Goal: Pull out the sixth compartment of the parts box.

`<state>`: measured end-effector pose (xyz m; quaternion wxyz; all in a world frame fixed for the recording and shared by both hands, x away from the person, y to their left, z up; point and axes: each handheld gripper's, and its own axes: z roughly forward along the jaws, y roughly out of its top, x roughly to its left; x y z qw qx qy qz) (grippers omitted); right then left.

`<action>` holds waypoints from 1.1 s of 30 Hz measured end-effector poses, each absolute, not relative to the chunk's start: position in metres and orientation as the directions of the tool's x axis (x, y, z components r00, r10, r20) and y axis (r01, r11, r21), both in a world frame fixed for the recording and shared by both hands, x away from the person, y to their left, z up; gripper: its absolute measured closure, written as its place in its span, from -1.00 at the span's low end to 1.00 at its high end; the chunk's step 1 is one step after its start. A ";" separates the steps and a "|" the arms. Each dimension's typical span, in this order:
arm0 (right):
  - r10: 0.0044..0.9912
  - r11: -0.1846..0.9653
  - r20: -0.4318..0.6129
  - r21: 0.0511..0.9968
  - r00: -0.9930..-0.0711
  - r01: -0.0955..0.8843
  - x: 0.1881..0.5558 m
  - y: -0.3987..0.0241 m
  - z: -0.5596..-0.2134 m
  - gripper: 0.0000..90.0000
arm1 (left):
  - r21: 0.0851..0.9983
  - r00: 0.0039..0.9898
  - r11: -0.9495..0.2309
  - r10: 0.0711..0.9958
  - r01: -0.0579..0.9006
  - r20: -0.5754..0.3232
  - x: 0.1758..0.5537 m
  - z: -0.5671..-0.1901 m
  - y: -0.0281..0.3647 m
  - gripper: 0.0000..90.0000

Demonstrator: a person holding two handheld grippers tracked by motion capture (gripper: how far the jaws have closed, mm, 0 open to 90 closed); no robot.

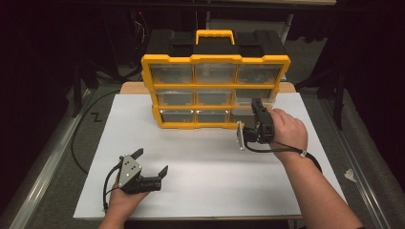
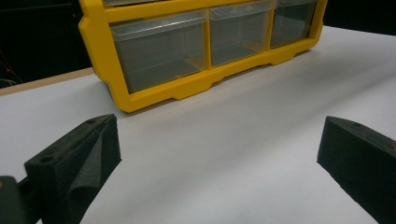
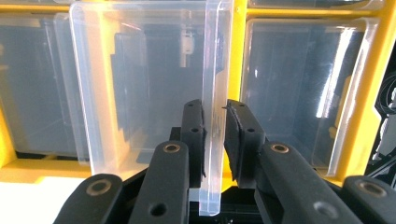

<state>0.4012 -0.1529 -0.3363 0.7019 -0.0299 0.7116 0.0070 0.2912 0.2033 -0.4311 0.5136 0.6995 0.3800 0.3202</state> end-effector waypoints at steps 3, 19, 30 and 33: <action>-0.027 0.998 -1.000 -0.026 -0.011 -0.057 0.397 -0.153 -0.337 0.79 | 0.962 0.507 -0.183 0.860 0.202 0.058 0.291 -0.431 0.203 -0.99; -0.023 0.998 -1.000 -0.022 -0.016 -0.066 0.375 -0.155 -0.336 0.79 | 0.961 0.513 -0.187 0.856 0.202 0.059 0.292 -0.431 0.203 -1.00; -0.026 0.997 -1.000 -0.025 -0.011 -0.079 0.364 -0.158 -0.336 0.79 | 0.961 0.514 -0.188 0.856 0.201 0.060 0.292 -0.431 0.203 -1.00; -0.019 0.997 -1.000 -0.018 -0.012 -0.077 0.363 -0.158 -0.338 0.79 | 0.961 0.514 -0.189 0.856 0.202 0.061 0.292 -0.431 0.203 -1.00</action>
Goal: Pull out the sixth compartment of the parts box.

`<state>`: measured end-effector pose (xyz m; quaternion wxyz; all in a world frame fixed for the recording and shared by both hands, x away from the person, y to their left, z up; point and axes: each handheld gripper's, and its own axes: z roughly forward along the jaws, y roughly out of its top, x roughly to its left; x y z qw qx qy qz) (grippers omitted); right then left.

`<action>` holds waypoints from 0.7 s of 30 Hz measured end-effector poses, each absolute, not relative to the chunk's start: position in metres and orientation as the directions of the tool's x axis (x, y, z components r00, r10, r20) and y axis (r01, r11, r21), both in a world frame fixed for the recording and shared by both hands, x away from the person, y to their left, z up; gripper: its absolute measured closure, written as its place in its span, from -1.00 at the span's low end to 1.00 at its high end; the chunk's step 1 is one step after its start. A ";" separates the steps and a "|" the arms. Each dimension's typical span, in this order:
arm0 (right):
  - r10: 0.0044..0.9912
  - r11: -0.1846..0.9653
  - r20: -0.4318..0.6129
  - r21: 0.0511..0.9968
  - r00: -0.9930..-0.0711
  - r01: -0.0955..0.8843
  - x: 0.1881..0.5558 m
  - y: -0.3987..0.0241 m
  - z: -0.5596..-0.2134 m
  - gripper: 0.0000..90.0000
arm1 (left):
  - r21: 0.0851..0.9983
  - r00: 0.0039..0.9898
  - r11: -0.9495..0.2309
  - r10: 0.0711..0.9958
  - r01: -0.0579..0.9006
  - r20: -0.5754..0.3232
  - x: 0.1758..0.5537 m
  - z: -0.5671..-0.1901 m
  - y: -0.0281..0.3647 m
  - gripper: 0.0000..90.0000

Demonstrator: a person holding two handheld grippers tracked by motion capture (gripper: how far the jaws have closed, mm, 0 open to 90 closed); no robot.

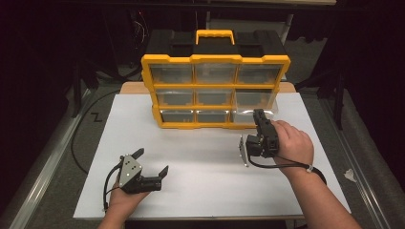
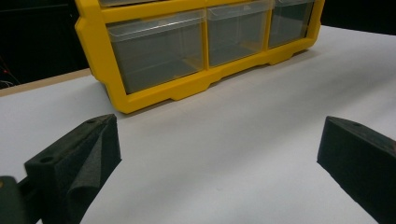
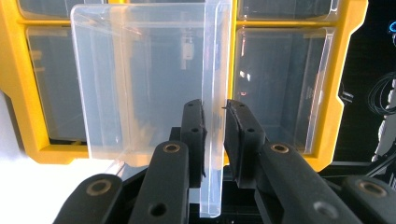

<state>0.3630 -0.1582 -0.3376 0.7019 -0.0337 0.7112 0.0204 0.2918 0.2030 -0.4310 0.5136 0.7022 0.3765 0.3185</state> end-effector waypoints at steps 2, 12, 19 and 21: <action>-0.026 0.996 -1.000 -0.026 -0.007 -0.084 0.363 -0.158 -0.338 0.78 | 0.962 0.513 -0.186 0.856 0.201 0.058 0.292 -0.431 0.203 -1.00; -0.020 0.996 -1.000 -0.020 -0.004 -0.082 0.361 -0.159 -0.341 0.78 | 0.962 0.512 -0.185 0.857 0.200 0.058 0.292 -0.431 0.203 -1.00; -0.024 0.996 -1.000 -0.023 -0.006 -0.081 0.360 -0.160 -0.340 0.78 | 0.962 0.512 -0.185 0.857 0.199 0.059 0.291 -0.431 0.203 -1.00; -0.022 0.996 -1.000 -0.022 -0.003 -0.084 0.360 -0.161 -0.340 0.78 | 0.962 0.511 -0.185 0.857 0.199 0.058 0.291 -0.431 0.203 -1.00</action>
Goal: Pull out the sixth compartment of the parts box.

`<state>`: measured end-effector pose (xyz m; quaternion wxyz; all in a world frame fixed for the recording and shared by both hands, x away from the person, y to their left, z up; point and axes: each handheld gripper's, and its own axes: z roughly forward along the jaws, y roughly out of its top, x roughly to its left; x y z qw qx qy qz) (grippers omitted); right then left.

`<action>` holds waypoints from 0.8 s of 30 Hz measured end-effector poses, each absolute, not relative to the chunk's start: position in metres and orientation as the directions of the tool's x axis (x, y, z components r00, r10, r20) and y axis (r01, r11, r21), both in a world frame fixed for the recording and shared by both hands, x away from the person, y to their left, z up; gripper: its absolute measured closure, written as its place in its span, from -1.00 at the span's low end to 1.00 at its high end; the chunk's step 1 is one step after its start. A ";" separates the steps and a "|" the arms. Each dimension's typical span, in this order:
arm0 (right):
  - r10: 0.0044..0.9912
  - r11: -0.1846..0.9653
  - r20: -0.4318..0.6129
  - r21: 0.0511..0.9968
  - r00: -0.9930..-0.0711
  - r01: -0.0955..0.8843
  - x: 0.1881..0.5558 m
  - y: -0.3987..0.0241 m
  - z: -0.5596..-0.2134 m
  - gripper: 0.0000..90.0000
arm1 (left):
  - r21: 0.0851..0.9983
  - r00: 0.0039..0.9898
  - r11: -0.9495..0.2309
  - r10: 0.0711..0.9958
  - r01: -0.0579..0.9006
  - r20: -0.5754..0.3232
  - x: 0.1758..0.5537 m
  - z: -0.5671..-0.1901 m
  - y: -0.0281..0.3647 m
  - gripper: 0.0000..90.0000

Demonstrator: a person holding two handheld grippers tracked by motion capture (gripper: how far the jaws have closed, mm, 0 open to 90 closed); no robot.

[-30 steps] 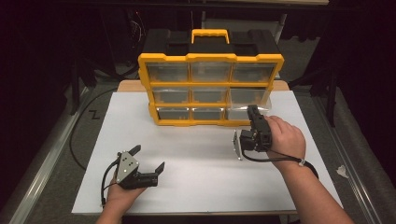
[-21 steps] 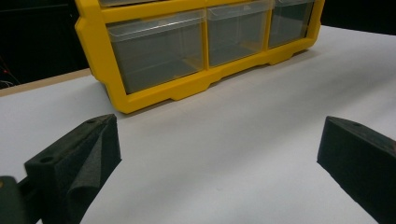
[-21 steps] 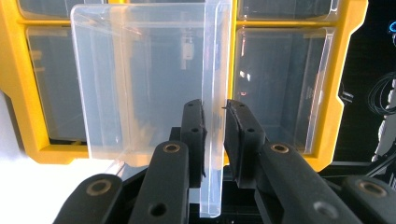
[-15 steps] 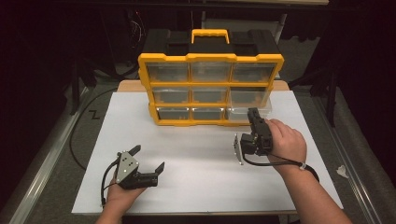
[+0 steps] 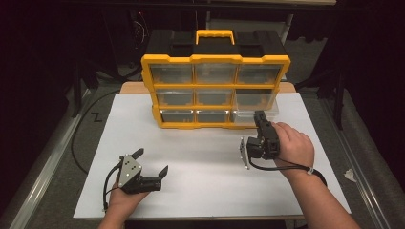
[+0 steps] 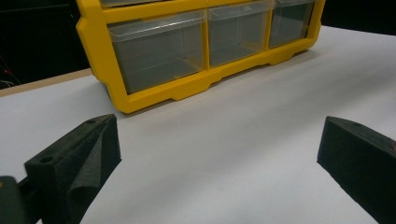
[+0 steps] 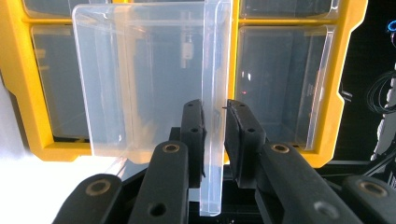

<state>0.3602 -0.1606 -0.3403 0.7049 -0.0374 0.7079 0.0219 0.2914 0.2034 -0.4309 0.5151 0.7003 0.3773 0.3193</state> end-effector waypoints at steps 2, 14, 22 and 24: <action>-0.016 0.997 -1.000 -0.015 -0.008 -0.078 0.360 -0.161 -0.340 0.78 | 0.962 0.512 -0.185 0.857 0.199 0.059 0.291 -0.431 0.203 -0.99; -0.015 0.997 -1.000 -0.014 -0.007 -0.080 0.359 -0.161 -0.341 0.74 | 0.962 0.512 -0.186 0.857 0.198 0.060 0.291 -0.431 0.203 -1.00; 0.035 0.994 -0.997 0.042 -0.072 -0.102 0.347 -0.160 -0.338 0.34 | 0.962 0.512 -0.187 0.857 0.196 0.062 0.291 -0.430 0.204 -0.99; 0.031 0.993 -0.996 0.040 -0.081 -0.113 0.344 -0.162 -0.342 0.27 | 0.962 0.512 -0.188 0.857 0.196 0.063 0.290 -0.430 0.204 -1.00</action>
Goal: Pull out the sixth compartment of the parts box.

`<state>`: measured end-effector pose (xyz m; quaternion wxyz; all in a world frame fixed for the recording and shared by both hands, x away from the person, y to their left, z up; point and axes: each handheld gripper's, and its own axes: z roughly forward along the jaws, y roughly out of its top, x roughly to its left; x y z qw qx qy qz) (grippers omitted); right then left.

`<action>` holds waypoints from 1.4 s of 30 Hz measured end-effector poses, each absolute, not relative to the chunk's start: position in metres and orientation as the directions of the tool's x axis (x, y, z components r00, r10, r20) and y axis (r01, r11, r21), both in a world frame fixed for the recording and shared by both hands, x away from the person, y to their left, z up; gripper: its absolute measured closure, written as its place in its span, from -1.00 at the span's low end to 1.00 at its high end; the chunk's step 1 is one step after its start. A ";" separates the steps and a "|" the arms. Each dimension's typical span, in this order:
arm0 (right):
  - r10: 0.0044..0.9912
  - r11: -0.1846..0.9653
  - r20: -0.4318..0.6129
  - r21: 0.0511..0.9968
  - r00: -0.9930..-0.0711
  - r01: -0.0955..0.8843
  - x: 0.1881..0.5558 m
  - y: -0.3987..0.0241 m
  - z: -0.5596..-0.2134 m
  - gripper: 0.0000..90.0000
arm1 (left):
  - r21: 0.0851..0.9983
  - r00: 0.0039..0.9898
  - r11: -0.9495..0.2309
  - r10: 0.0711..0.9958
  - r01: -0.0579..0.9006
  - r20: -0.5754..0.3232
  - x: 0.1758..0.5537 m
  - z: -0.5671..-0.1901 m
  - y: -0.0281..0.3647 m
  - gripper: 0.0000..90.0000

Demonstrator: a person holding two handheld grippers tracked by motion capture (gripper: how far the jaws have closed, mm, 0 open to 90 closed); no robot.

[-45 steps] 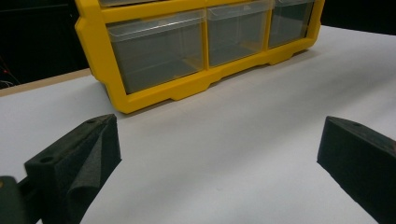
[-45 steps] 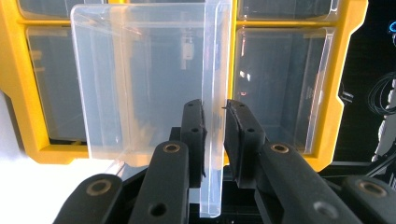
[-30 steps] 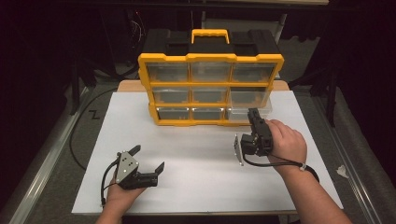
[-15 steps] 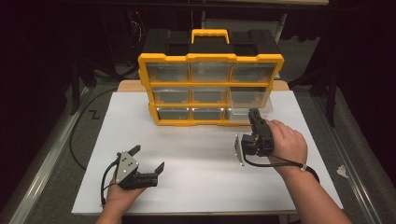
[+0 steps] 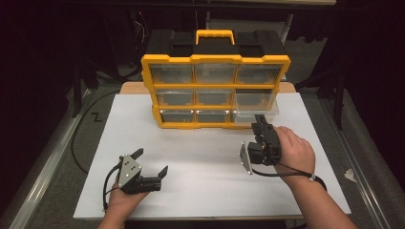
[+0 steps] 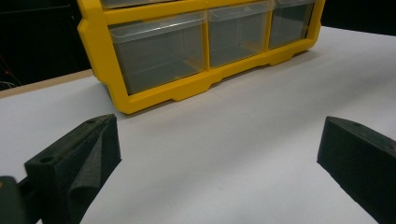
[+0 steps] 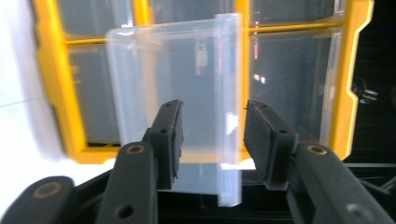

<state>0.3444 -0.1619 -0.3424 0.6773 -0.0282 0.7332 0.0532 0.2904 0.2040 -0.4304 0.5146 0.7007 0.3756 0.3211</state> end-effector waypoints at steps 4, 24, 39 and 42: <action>0.030 0.992 -0.991 0.045 -0.133 -0.115 0.339 -0.165 -0.360 0.12 | 0.963 0.512 -0.188 0.857 0.195 0.063 0.290 -0.430 0.204 -1.00; -0.014 0.997 -0.964 0.008 -0.264 -0.082 0.316 -0.192 -0.444 -0.01 | 0.963 0.511 -0.188 0.857 0.193 0.065 0.290 -0.431 0.203 -1.00; 0.045 0.998 -0.949 0.057 -0.311 -0.030 0.323 -0.214 -0.441 -0.23 | 0.960 0.506 -0.195 0.860 0.202 0.068 0.291 -0.432 0.202 -1.00; 0.037 0.998 -0.952 0.053 -0.304 -0.045 0.322 -0.212 -0.441 -0.39 | 0.960 0.506 -0.194 0.860 0.202 0.067 0.291 -0.432 0.203 -1.00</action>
